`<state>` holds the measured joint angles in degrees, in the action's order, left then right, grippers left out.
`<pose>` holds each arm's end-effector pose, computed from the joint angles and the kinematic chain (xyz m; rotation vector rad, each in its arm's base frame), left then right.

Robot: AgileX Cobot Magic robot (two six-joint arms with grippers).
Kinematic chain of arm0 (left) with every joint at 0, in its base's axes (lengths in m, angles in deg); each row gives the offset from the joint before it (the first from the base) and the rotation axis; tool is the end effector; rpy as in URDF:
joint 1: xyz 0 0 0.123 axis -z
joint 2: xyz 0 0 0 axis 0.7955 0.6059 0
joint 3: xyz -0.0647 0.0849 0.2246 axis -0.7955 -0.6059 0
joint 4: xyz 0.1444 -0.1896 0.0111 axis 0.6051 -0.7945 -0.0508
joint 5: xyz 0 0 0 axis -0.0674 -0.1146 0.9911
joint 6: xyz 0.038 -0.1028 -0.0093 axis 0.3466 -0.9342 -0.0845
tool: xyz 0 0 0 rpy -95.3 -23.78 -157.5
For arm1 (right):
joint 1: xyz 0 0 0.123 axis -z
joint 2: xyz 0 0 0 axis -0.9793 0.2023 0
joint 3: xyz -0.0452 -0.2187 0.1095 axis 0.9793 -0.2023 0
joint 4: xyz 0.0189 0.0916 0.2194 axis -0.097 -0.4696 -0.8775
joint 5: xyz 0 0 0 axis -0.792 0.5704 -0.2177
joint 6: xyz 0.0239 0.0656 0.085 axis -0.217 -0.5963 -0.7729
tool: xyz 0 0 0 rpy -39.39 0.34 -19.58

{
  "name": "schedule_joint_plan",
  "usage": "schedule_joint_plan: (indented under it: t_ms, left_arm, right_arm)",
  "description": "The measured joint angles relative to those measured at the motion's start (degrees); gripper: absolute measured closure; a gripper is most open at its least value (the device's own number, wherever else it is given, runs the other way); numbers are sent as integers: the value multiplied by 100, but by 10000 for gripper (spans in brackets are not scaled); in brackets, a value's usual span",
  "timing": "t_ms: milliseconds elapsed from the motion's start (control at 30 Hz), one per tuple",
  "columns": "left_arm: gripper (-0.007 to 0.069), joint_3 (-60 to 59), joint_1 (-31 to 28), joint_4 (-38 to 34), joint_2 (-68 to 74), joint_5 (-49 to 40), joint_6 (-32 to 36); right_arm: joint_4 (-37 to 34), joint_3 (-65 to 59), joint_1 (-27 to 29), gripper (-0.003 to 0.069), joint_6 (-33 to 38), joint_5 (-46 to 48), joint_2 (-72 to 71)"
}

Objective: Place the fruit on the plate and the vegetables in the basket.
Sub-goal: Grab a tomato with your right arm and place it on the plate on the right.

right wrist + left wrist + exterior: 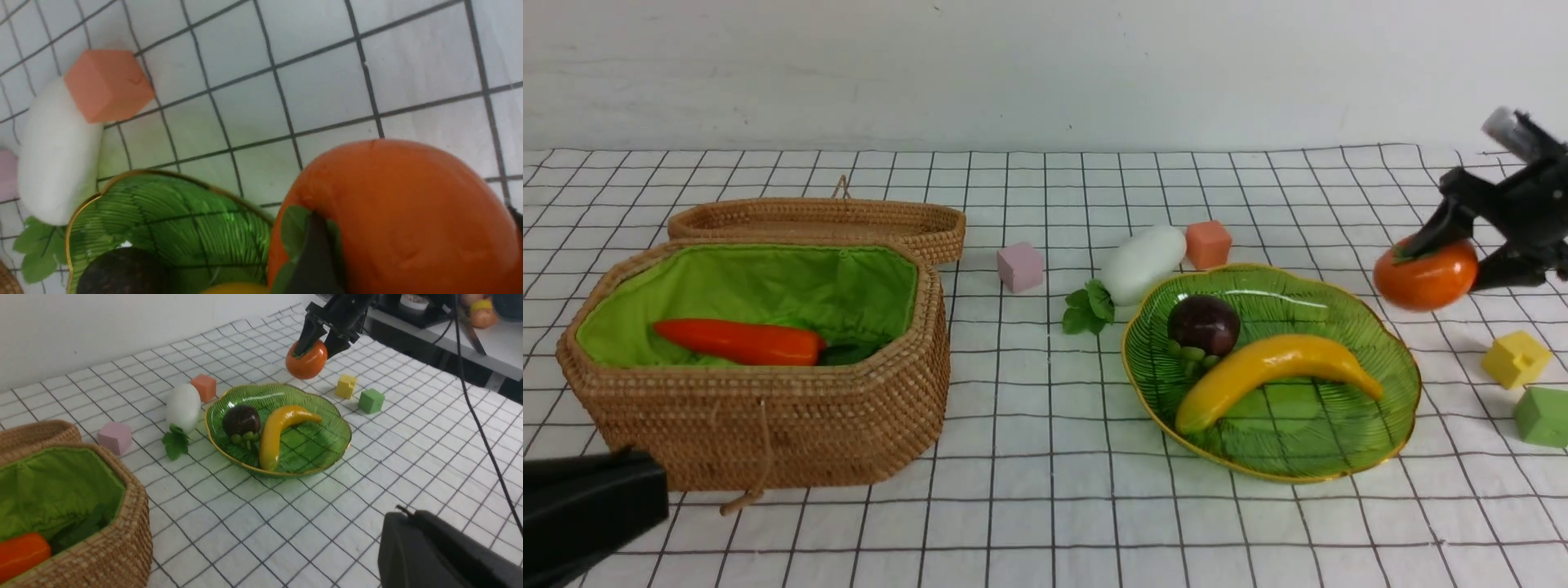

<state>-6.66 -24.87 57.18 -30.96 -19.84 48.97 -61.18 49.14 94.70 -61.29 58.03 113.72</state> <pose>0.0831 -0.0764 0.3455 0.5946 1.7250 -0.6055 0.4593 -0.0745 0.2057 0.3575 2.6240 0.7022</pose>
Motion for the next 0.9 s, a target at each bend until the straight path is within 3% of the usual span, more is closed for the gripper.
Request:
schedule_joint_plan:
  t_ms: [167,333,400,533,733,900]
  left_arm:
    - [638,0,0,0,0,323,5]
    - [638,0,0,0,0,371,5]
    - [638,0,0,-32,0,372,5]
    - [638,0,0,-81,0,457,5]
    - [638,0,0,-81,0,462,5]
    - [638,0,0,-87,0,399,5]
  right_arm:
    - [260,-604,-274,133,-44,2,-1124]
    - [511,-2413,-1047,133,-79,-446,-2390]
    - [596,-3283,-1583,133,-85,-1071,-2764]
    - [864,-3964,-2047,133,-85,-2380,-2738]
    - [1152,-4054,-2077,120,-85,-3521,-2381]
    - [1271,-4054,-2010,-14,-85,-3591,-2389]
